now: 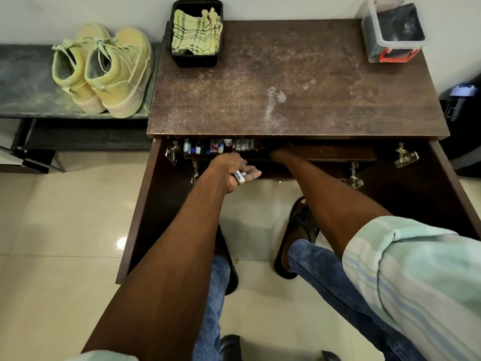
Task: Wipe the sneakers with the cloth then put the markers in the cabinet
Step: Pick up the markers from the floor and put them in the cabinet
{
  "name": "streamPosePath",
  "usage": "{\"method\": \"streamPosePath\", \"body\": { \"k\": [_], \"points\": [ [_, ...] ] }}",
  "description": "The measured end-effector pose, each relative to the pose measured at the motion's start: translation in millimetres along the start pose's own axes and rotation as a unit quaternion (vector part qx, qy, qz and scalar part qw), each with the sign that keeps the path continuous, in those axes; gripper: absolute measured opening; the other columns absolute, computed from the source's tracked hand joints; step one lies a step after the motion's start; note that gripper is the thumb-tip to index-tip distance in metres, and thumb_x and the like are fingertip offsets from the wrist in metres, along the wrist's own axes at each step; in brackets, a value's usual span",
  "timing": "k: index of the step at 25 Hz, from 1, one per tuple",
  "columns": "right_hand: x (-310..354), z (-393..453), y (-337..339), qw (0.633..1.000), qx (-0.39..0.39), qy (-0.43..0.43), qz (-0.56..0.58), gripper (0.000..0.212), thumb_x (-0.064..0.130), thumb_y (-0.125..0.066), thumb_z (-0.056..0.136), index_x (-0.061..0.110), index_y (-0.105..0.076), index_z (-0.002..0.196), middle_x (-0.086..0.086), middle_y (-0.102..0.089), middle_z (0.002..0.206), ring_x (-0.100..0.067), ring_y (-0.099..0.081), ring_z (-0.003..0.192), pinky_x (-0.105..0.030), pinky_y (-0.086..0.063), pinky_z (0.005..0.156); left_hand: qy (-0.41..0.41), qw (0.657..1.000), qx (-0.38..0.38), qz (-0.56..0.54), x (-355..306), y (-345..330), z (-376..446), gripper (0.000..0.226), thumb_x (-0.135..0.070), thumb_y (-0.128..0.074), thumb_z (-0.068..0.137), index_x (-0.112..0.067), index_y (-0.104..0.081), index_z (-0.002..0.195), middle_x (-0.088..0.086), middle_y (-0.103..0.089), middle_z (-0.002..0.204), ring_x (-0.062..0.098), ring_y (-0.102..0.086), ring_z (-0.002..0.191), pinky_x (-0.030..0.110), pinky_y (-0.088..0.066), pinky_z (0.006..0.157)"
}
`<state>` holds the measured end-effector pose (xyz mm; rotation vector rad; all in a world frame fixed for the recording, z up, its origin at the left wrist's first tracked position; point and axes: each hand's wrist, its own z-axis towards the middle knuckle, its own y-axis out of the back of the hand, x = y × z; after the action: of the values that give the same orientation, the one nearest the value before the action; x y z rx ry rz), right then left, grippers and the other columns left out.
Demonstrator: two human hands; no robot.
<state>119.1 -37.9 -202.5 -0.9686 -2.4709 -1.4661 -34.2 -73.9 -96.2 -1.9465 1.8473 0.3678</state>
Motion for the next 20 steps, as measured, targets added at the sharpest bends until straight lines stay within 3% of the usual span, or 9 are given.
{"method": "streamPosePath", "body": {
  "k": [8,10,11,13,14,16,18,20],
  "points": [
    [-0.4,-9.7,-4.2,0.992,-0.073,0.012,0.107,0.034,0.023,-0.045,0.098,0.008,-0.058,0.125,-0.015,-0.057,0.131,-0.028,-0.055,0.116,-0.029,-0.041,0.092,-0.005,1.000,0.003,-0.015,1.4,4.8,3.9,0.051,0.022,-0.026,0.092,0.012,-0.031,0.141,0.030,-0.041,0.141,0.039,-0.048,0.127,0.045,-0.046,0.099],
    [0.5,-19.5,-3.9,0.955,-0.105,-0.040,0.275,0.029,0.015,-0.047,0.096,0.002,-0.061,0.118,-0.019,-0.063,0.118,-0.025,-0.062,0.092,-0.033,-0.049,0.081,-0.005,1.000,0.005,-0.015,2.1,4.7,5.9,0.049,0.023,-0.026,0.092,0.012,-0.033,0.139,0.030,-0.041,0.141,0.039,-0.048,0.127,0.046,-0.047,0.096],
    [0.9,-26.4,-4.2,0.919,-0.079,-0.077,0.378,0.027,0.012,-0.047,0.096,0.001,-0.060,0.116,-0.018,-0.066,0.109,-0.021,-0.061,0.079,-0.031,-0.052,0.072,-0.006,1.000,0.005,-0.017,2.7,3.8,6.8,0.049,0.023,-0.027,0.092,0.012,-0.033,0.139,0.030,-0.041,0.141,0.040,-0.047,0.128,0.047,-0.046,0.096],
    [2.4,-45.1,-4.2,0.845,0.055,-0.111,0.521,0.027,0.022,-0.046,0.098,0.003,-0.059,0.113,-0.011,-0.066,0.091,-0.017,-0.060,0.070,-0.028,-0.052,0.064,-0.009,1.000,0.009,-0.012,3.6,1.2,6.2,0.049,0.023,-0.030,0.091,0.011,-0.033,0.138,0.029,-0.043,0.138,0.041,-0.046,0.128,0.051,-0.045,0.097],
    [1.5,-53.7,-5.0,0.821,0.119,-0.110,0.547,0.031,0.030,-0.045,0.099,0.005,-0.061,0.109,-0.009,-0.066,0.085,-0.017,-0.062,0.071,-0.028,-0.052,0.065,-0.010,1.000,0.009,0.000,3.9,-0.7,5.1,0.048,0.023,-0.031,0.091,0.011,-0.035,0.137,0.028,-0.045,0.135,0.040,-0.049,0.125,0.051,-0.047,0.095],
    [-2.2,-66.5,-9.2,0.792,0.174,-0.111,0.575,0.034,0.037,-0.044,0.098,0.008,-0.063,0.097,-0.007,-0.067,0.081,-0.018,-0.064,0.073,-0.030,-0.053,0.066,-0.010,1.000,0.016,0.009,3.3,-3.3,2.3,0.041,0.022,-0.032,0.092,0.011,-0.043,0.129,0.026,-0.048,0.129,0.038,-0.055,0.114,0.047,-0.054,0.083],
    [-5.4,-67.0,-11.4,0.768,0.161,-0.128,0.606,0.026,0.025,-0.043,0.100,0.008,-0.060,0.090,-0.008,-0.064,0.081,-0.018,-0.060,0.072,-0.028,-0.051,0.065,-0.007,1.000,0.016,0.001,3.6,-2.9,2.1,0.047,0.023,-0.026,0.092,0.009,-0.038,0.136,0.027,-0.041,0.140,0.039,-0.049,0.123,0.044,-0.050,0.094],
    [-6.9,-57.9,-8.9,0.779,0.095,-0.162,0.598,0.022,0.007,-0.037,0.100,0.008,-0.053,0.085,-0.009,-0.059,0.081,-0.016,-0.056,0.069,-0.026,-0.048,0.063,-0.010,1.000,0.018,-0.010,2.3,-0.2,4.4,0.059,0.026,-0.023,0.090,0.008,-0.025,0.145,0.027,-0.028,0.151,0.040,-0.036,0.136,0.045,-0.037,0.108]
  ]
}}
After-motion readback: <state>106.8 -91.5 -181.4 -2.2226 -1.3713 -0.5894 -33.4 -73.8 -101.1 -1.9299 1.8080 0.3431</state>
